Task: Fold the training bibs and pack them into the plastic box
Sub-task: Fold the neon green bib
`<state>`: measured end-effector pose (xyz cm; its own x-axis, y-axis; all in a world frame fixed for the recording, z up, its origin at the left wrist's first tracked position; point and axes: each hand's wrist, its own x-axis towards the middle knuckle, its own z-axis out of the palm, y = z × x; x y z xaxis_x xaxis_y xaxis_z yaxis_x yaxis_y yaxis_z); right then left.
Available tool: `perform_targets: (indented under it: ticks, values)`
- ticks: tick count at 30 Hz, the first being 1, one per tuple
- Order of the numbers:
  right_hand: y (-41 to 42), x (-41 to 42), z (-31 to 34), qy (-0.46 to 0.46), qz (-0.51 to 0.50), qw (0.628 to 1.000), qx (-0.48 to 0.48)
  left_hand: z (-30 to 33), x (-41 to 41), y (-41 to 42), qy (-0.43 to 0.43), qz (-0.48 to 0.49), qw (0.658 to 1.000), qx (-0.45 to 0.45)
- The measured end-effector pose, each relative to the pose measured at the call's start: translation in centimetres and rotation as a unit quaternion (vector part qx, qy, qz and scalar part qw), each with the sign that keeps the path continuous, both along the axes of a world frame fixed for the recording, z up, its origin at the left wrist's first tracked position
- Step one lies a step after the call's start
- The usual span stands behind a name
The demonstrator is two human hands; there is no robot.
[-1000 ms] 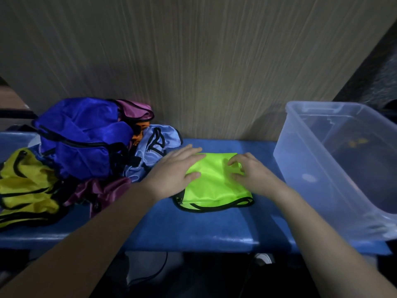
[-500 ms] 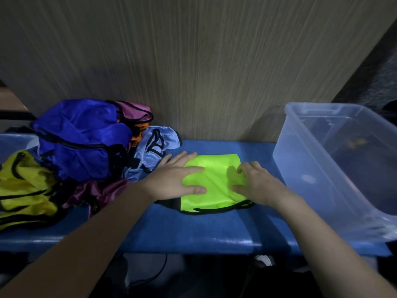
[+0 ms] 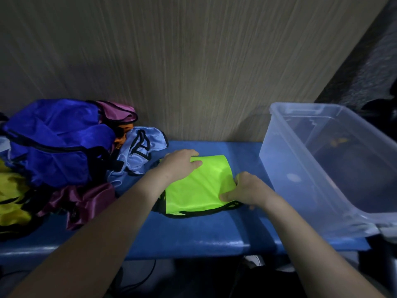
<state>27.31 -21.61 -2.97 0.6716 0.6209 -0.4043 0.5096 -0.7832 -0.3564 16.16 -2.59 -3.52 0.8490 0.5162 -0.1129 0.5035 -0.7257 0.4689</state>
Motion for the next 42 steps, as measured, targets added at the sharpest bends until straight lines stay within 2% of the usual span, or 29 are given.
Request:
perform_targets:
  ticks: [3,6,11,17,21,22,27,30,33,37,42]
  values:
    - [0.2,0.0,-0.3,0.02,0.032,0.999,0.009,0.3,0.8,0.1,0.048,-0.005,0.999,0.003]
    - [-0.3,0.0,-0.2,0.052,0.064,0.996,0.043,0.9,0.6,0.4,0.065,-0.037,0.995,-0.06]
    - [-1.0,0.1,0.4,0.12,0.036,0.977,0.173,2.1,-0.9,1.2,0.039,-0.045,0.986,-0.154]
    - [0.3,1.2,1.0,0.181,-0.048,0.937,0.295,2.1,-3.2,1.0,-0.027,-0.007,0.933,-0.359]
    - [1.5,1.5,1.3,0.197,-0.026,0.93,0.309,1.5,-4.5,1.0,-0.08,0.036,0.885,-0.456]
    - [1.9,1.4,1.3,0.196,-0.021,0.929,0.315,1.4,-4.7,1.0,-0.101,0.052,0.88,-0.462]
    - [3.7,1.1,0.8,0.157,-0.03,0.929,0.334,0.8,-6.0,2.0,-0.187,0.11,0.896,-0.387]
    - [4.4,1.1,0.6,0.147,-0.045,0.938,0.31,0.8,-6.5,2.6,-0.184,0.136,0.908,-0.352]
    - [4.4,0.8,0.6,0.196,-0.073,0.938,0.275,0.4,-6.6,3.1,-0.158,0.158,0.907,-0.356]
    - [4.1,0.5,0.7,0.33,-0.109,0.893,0.287,0.9,-6.8,2.5,-0.133,0.148,0.893,-0.404]
    - [4.3,0.3,0.7,0.408,-0.128,0.841,0.33,1.4,-7.3,2.1,-0.128,0.118,0.878,-0.447]
